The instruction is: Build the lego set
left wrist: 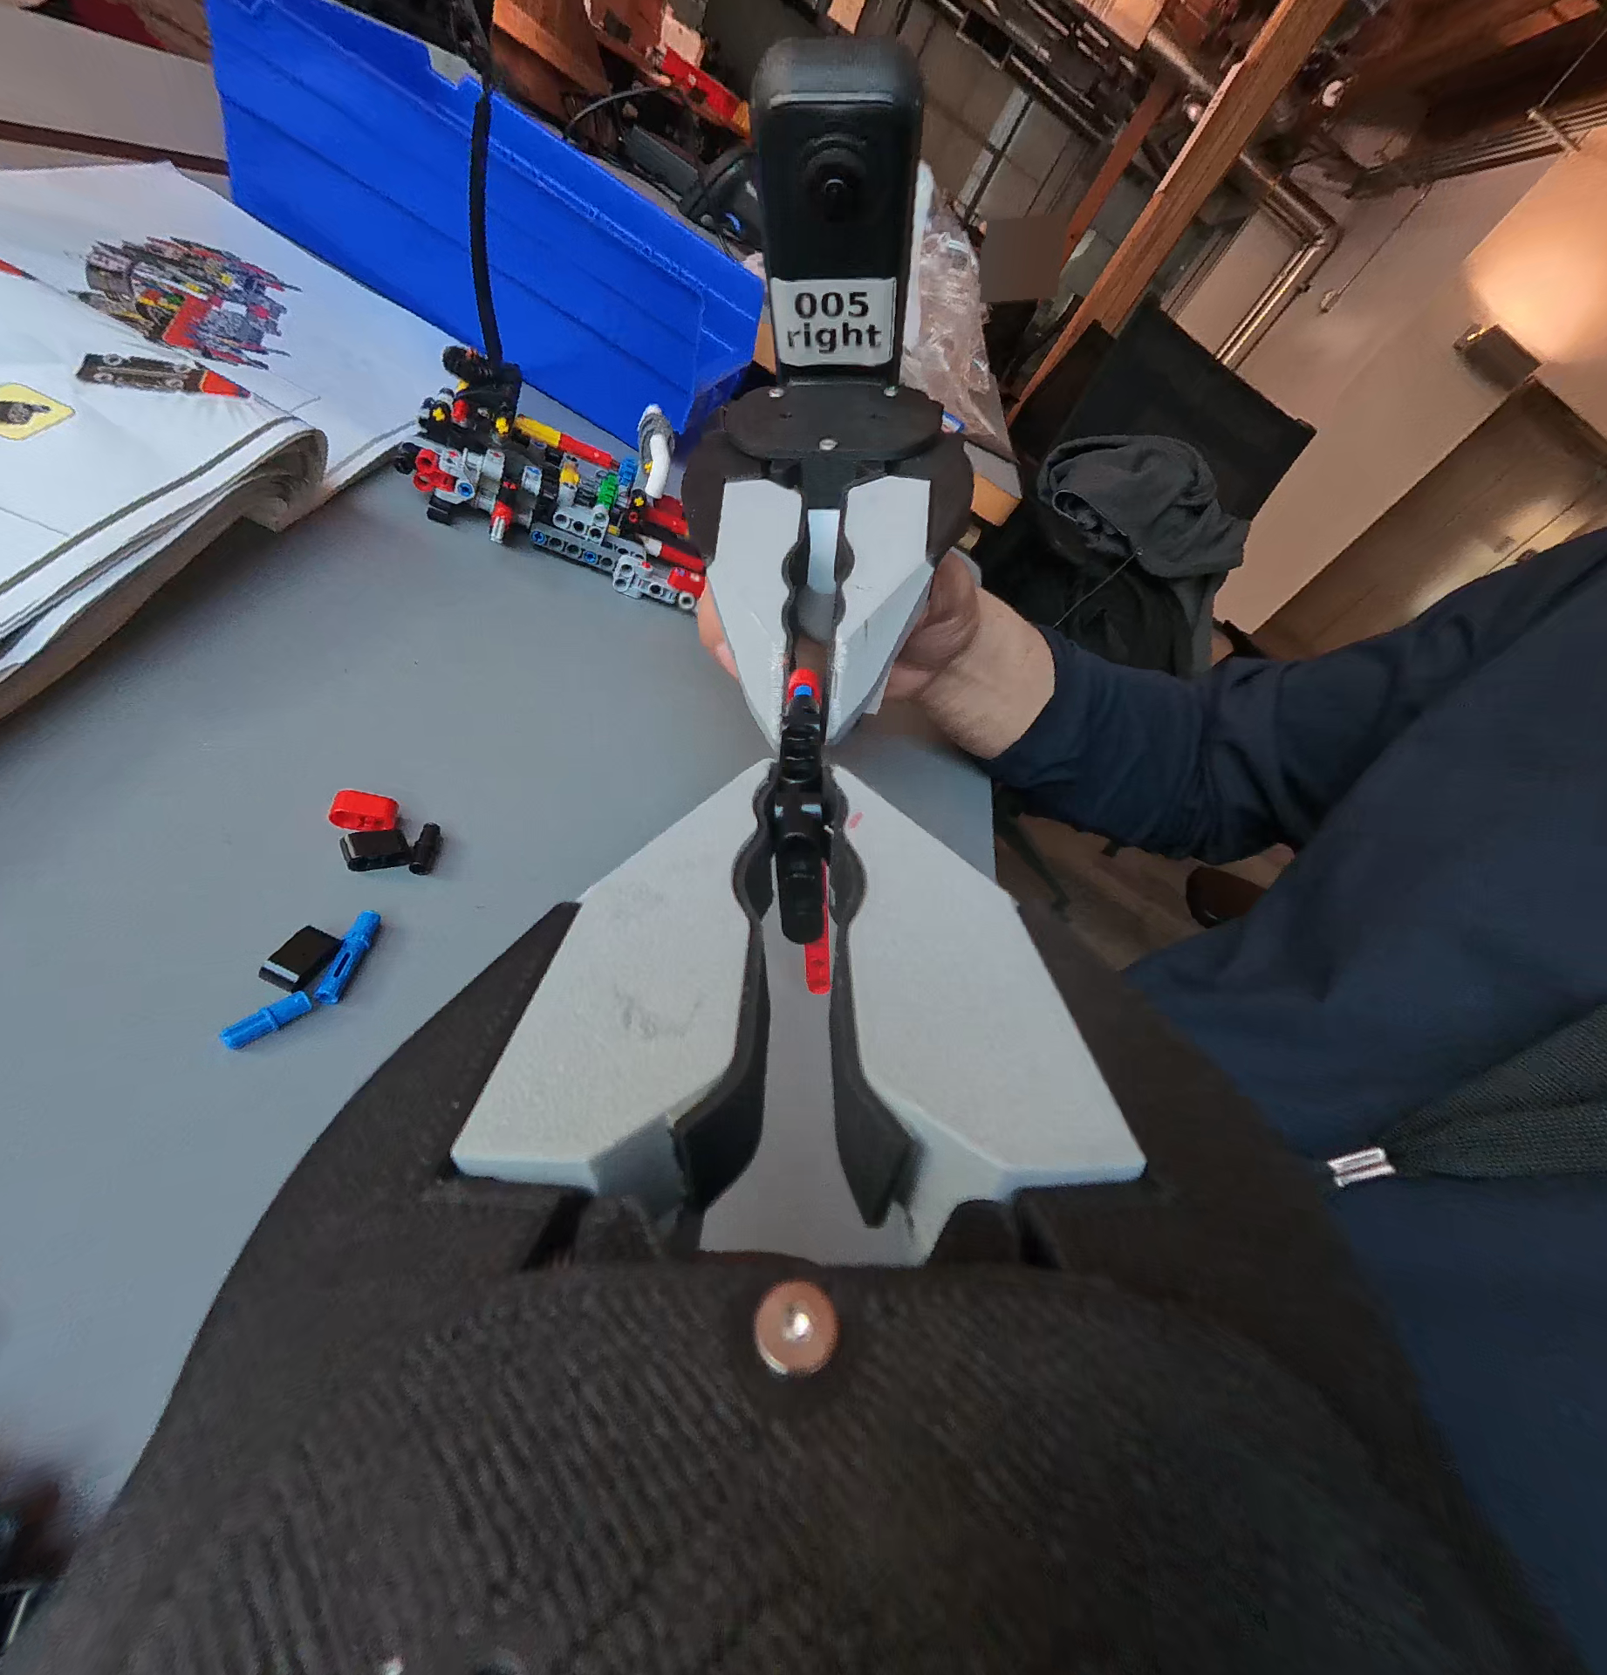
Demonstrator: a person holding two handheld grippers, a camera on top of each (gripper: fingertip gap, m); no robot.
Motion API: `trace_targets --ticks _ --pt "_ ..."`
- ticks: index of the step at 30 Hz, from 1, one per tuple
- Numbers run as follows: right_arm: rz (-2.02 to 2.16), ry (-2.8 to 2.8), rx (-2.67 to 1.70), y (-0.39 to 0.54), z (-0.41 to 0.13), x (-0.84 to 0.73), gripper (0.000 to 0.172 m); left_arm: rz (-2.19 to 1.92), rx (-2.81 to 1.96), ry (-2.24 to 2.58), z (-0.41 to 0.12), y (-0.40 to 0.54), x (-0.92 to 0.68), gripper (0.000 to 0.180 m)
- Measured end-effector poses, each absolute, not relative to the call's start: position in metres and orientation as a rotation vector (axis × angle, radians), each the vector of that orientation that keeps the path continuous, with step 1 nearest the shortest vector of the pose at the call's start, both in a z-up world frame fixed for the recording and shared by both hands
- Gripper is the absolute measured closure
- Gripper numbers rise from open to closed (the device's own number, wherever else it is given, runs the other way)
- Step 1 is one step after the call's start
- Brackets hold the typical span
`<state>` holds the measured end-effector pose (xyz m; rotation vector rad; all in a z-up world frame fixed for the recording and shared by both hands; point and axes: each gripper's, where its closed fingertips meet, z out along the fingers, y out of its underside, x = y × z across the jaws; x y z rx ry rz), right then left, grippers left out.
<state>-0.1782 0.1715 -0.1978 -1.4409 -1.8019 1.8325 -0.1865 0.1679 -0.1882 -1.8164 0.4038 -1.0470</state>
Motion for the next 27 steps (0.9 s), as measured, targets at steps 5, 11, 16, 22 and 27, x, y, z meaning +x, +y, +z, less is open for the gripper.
trace_targets --ticks 5,11,16,22,27 --pt "1.825 -1.868 -1.447 0.167 -0.208 -0.176 0.167 -1.046 -1.872 0.433 -0.2 0.166 -0.184 0.175" --pt "1.823 -1.891 -1.471 0.168 -0.215 -0.177 0.168 -1.126 -1.892 0.347 -0.206 0.167 -0.186 0.176" --pt "1.855 -1.904 -1.456 0.169 -0.215 -0.175 0.168 -1.144 -1.919 0.327 -0.206 0.169 -0.183 0.176" --pt "1.857 -1.896 -1.454 0.171 -0.217 -0.174 0.168 -1.156 -1.936 0.306 -0.206 0.172 -0.182 0.176" --pt "1.865 -1.886 -1.444 0.171 -0.215 -0.173 0.168 -1.171 -1.907 0.282 -0.205 0.173 -0.18 0.176"
